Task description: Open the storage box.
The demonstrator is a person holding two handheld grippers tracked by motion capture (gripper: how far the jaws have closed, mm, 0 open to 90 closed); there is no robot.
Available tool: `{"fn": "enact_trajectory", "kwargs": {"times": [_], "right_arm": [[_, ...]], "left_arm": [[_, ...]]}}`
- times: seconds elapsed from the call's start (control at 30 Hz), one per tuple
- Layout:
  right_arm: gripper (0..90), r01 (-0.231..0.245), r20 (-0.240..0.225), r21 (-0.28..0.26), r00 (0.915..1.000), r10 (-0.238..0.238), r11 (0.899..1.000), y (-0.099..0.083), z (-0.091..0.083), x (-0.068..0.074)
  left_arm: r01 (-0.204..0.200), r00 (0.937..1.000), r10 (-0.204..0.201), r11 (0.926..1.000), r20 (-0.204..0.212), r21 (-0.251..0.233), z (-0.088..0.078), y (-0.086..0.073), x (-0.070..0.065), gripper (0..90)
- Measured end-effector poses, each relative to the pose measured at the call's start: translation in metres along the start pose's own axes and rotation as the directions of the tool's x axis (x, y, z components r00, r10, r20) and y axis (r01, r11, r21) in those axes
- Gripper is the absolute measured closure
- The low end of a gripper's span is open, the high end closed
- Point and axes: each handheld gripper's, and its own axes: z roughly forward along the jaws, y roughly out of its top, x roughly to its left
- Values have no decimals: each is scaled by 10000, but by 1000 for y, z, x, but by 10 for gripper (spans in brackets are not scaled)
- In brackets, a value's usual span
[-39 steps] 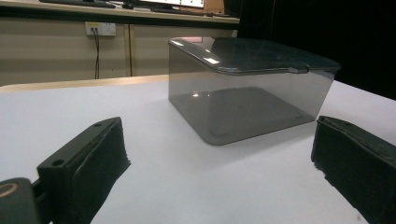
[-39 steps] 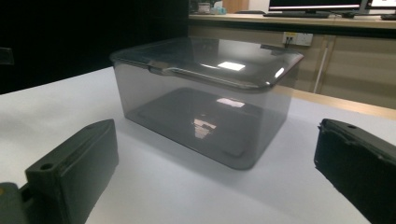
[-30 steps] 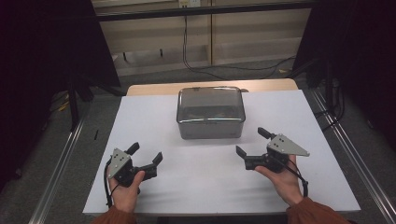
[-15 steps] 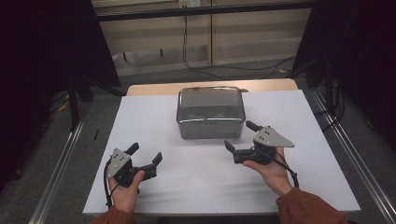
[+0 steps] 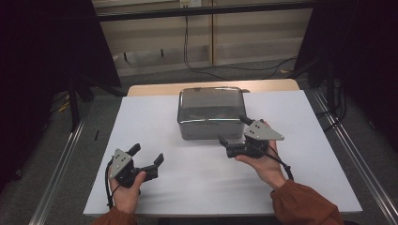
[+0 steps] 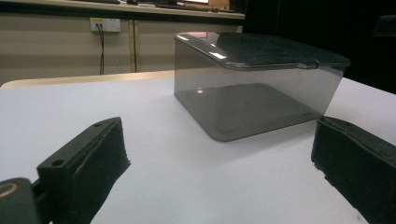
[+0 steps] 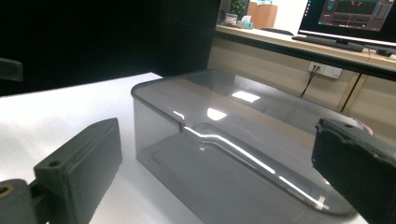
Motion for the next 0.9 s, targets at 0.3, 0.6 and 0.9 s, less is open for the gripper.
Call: {"fn": "enact_trajectory", "kwargs": {"times": [0.3, 0.6, 0.9], "right_arm": [[31, 968, 94, 258, 9952, -971, 9950, 4, 16, 5], [98, 3371, 446, 734, 9391, -3408, 9386, 3, 26, 13], [182, 5835, 577, 1436, 8014, -5953, 7993, -1, 34, 25]], "left_arm": [[111, 9999, -111, 9999, 34, -64, 1, 2, -1, 30], [50, 10000, -50, 10000, -38, 25, 2, 1, 0, 30], [-12, 10000, 13, 10000, -63, 70, 2, 1, 0, 30]]}}
